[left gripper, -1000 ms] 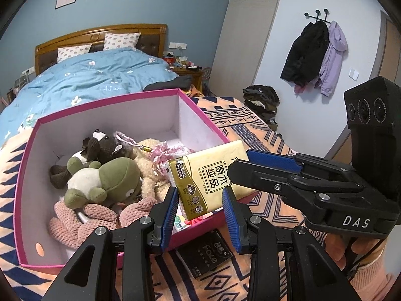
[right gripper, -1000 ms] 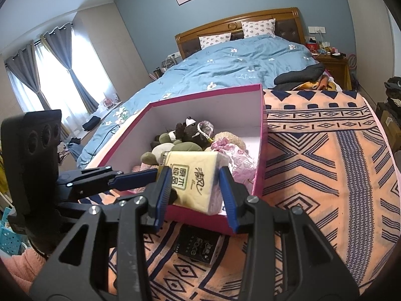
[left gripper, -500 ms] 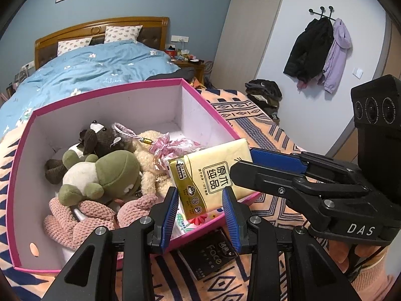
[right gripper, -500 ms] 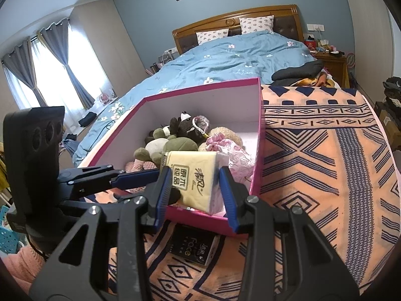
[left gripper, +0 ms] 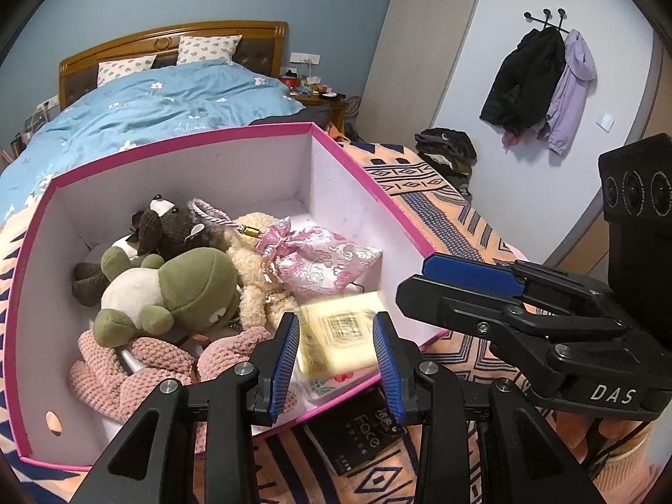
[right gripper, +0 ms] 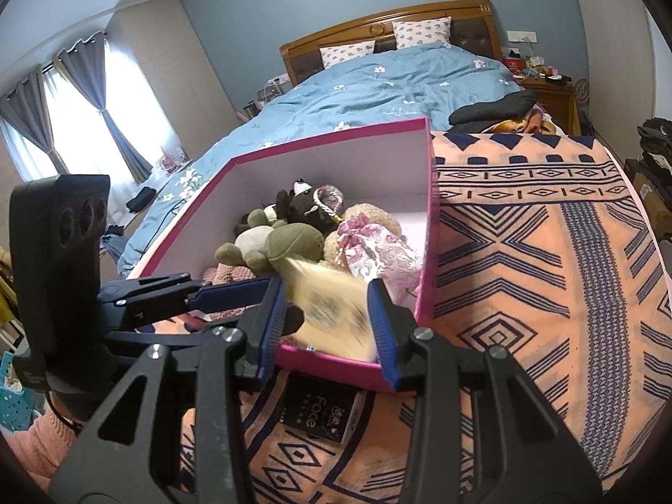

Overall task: Organize objects
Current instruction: 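Lower the yellow pack into the box and open the left gripper, then move the open left gripper down to the black tissue pack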

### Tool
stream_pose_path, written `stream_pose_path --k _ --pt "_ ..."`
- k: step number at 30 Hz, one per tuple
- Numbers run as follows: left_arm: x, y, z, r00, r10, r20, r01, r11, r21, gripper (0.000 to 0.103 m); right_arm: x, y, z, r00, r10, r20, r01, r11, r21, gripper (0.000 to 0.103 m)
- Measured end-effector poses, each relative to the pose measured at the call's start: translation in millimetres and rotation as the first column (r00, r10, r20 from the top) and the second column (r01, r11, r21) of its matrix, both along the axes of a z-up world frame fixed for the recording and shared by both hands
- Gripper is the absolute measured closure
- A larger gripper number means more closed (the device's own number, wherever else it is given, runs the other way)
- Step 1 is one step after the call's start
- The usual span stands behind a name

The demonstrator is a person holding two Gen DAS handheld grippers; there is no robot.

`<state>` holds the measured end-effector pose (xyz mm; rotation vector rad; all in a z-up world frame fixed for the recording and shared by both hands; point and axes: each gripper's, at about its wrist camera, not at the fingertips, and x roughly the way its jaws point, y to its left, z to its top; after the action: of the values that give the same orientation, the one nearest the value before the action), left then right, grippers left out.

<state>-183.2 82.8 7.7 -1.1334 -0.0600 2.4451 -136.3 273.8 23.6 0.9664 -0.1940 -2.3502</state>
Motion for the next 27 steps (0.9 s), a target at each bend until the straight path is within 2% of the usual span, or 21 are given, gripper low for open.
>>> stream_pose_path --k 5,12,14,16,21,27 --pt "1.6 -2.7 0.1 1.0 0.021 -0.007 -0.021 1.0 -0.002 0.064 2.3 1.3 0.0 1.0 0.001 -0.001 -0.001 1.0 0.002 0.061" --pt "27.1 -10.8 8.6 0.994 0.05 -0.098 -0.054 0.998 -0.04 0.04 18.5 9.3 3.9 1.0 0.017 -0.025 -0.017 1.0 -0.023 0.06" --pt "38.4 -14.4 11.9 0.992 0.05 -0.119 -0.056 0.997 -0.043 0.039 25.9 12.4 6.4 0.999 0.023 -0.037 -0.025 0.999 -0.033 0.058" --pt "52.1 -17.9 16.1 0.988 0.046 -0.148 -0.052 0.998 -0.042 0.039 35.0 16.0 8.4 0.998 0.04 -0.049 -0.043 0.998 -0.05 0.051" --pt "79.9 -27.0 25.7 0.981 0.01 -0.196 -0.01 1.0 0.002 0.036 58.2 15.8 7.9 0.992 0.1 -0.076 -0.104 0.994 -0.045 0.05" --pt "111.5 -24.4 21.6 0.974 -0.059 -0.22 0.063 0.998 0.009 0.035 71.5 7.3 -10.3 0.987 0.153 -0.04 -0.154 0.988 -0.013 0.048"
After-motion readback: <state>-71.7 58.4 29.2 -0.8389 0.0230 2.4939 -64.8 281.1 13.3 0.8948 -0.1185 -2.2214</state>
